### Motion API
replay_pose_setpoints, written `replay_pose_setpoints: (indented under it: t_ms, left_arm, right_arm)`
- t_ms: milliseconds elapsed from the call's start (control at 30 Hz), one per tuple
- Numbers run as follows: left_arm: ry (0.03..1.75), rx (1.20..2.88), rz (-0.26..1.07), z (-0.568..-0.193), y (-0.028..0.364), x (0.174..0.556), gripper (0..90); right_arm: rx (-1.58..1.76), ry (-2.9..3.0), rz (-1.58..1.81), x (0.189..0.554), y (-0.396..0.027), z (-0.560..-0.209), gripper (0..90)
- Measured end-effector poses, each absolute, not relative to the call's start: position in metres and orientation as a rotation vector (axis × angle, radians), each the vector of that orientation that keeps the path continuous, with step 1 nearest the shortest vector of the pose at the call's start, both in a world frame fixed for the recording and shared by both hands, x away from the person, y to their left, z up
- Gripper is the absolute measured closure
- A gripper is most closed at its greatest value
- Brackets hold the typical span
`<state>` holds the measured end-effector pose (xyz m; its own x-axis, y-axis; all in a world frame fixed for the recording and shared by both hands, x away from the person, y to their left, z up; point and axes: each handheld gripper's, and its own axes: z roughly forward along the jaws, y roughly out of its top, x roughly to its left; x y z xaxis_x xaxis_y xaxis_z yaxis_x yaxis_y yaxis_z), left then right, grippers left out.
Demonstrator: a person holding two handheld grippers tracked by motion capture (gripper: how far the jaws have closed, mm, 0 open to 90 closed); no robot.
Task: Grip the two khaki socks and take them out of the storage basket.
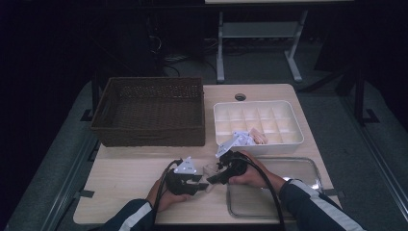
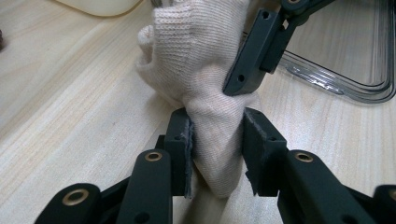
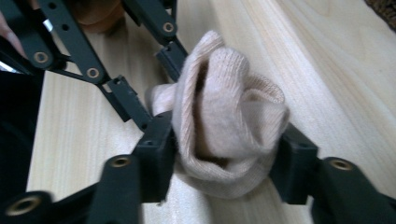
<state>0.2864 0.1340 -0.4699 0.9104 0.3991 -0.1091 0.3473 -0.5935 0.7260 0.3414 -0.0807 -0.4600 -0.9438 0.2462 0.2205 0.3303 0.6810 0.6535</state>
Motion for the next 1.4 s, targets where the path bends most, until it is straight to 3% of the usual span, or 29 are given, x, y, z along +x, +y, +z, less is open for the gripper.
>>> replay_pose_setpoints:
  t_ms: [67,100,267,533,733,933,1400]
  left_arm:
    - [0.53,2.254,0.081,-0.47,0.134,0.286,64.2]
    - [0.528,2.256,0.086,-0.47,0.134,0.286,63.4]
    - [0.513,2.278,0.105,-0.468,0.134,0.286,56.8]
    - [0.49,2.375,0.242,-0.456,0.152,0.282,35.7]
    - [0.541,2.386,0.315,-0.455,0.186,0.283,30.8]
    - [0.597,2.356,0.29,-0.464,0.211,0.295,28.6]
    - [0.672,2.245,0.284,-0.476,0.218,0.304,14.5]
  right_arm:
    - [-0.473,-2.777,-1.115,0.341,-0.081,-0.46,51.0]
    - [-0.451,-2.778,-1.127,0.34,-0.082,-0.458,59.9]
    - [-0.419,-2.824,-1.145,0.335,-0.083,-0.453,67.4]
    - [-0.401,-2.861,-1.175,0.329,-0.084,-0.447,68.5]
    - [-0.431,-2.874,-1.176,0.327,-0.087,-0.443,68.6]
    - [-0.47,-2.884,-1.185,0.328,-0.09,-0.439,68.5]
    - [-0.504,-2.898,-1.215,0.332,-0.097,-0.434,68.5]
